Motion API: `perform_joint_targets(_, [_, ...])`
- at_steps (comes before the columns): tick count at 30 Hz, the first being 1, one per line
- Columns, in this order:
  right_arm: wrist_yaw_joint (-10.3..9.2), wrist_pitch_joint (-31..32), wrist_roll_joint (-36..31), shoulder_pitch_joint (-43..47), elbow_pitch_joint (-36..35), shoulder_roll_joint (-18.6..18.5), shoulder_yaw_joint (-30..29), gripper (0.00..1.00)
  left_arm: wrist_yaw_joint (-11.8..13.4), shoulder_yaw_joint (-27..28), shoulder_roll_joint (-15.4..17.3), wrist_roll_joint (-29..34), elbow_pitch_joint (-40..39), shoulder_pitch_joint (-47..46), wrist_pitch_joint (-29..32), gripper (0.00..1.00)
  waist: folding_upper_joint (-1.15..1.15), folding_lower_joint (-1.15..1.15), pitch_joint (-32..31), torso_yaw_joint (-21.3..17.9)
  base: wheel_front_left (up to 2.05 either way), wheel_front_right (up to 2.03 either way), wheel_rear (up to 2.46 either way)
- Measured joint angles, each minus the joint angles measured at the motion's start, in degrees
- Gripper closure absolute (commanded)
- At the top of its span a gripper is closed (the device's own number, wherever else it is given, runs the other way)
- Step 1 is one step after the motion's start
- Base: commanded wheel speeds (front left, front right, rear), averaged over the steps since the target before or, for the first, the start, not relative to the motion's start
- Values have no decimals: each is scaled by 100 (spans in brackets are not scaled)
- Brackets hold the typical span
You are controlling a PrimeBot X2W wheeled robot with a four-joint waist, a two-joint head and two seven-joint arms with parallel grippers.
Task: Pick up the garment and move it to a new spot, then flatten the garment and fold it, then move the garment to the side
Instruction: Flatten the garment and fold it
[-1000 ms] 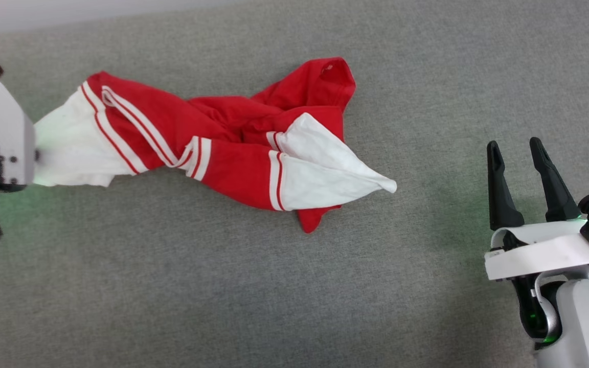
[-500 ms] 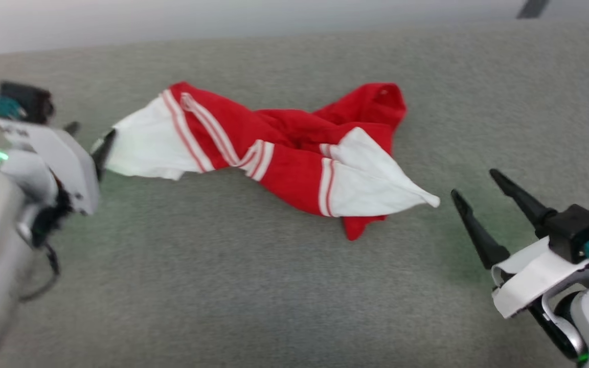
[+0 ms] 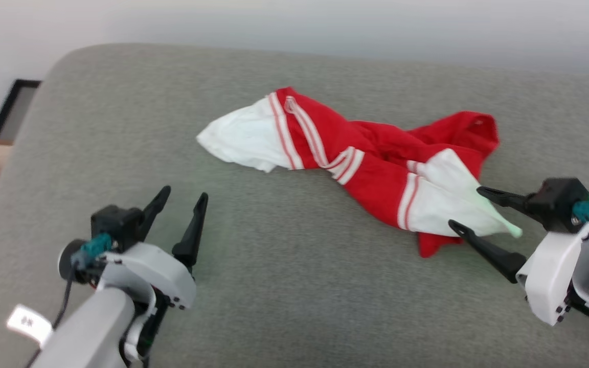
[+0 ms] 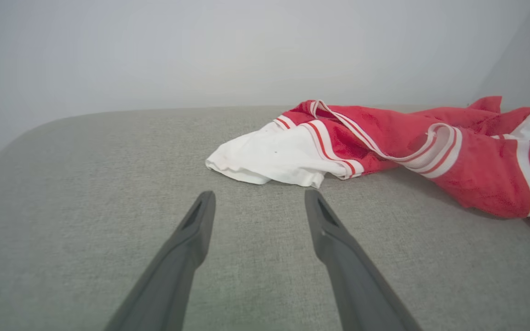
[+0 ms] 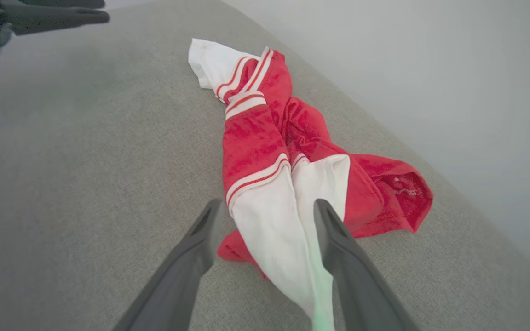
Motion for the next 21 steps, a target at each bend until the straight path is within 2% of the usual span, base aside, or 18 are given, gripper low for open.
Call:
perform_joint_targets(3, [0, 396, 333, -417, 86, -180, 432, 0, 278, 489, -152, 322, -676, 430, -18, 0, 0, 0, -18, 226, 0, 0, 0])
perform_joint_targets(7, [0, 915, 705, -955, 334, -349, 991, 0, 464, 987, -341, 804, -1307, 1118, -23, 0, 0, 0, -8, 494, 0, 0, 0])
perform_joint_targets(12, [0, 1182, 920, -1503, 626, -610, 1549, 0, 413, 1333, -604, 1157, -1574, 1583, -23, 0, 0, 0, 57, 776, 0, 0, 0])
perform_joint_targets(21, [0, 1358, 1240, -2082, 912, -742, 2385, 0, 172, 1772, -996, 1524, -1664, 1841, -23, 0, 0, 0, 275, 1008, 0, 0, 0])
